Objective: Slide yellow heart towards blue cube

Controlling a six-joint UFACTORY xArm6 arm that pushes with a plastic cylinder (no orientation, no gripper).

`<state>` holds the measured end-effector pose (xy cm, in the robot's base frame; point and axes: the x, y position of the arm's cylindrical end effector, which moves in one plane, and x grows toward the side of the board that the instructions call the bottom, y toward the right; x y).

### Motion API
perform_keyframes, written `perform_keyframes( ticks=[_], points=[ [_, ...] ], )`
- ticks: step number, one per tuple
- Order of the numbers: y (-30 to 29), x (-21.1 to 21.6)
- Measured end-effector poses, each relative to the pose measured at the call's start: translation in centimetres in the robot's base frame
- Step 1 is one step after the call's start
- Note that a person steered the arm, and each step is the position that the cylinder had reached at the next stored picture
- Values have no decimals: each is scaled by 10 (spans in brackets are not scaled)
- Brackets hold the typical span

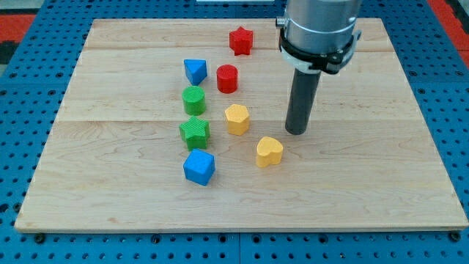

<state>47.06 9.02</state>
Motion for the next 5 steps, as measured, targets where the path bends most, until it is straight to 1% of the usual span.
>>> perform_keyframes(
  ticks=[1,2,3,5],
  points=[
    [0,13],
    [-4,13],
    [-21,21],
    [-77,28]
  ],
)
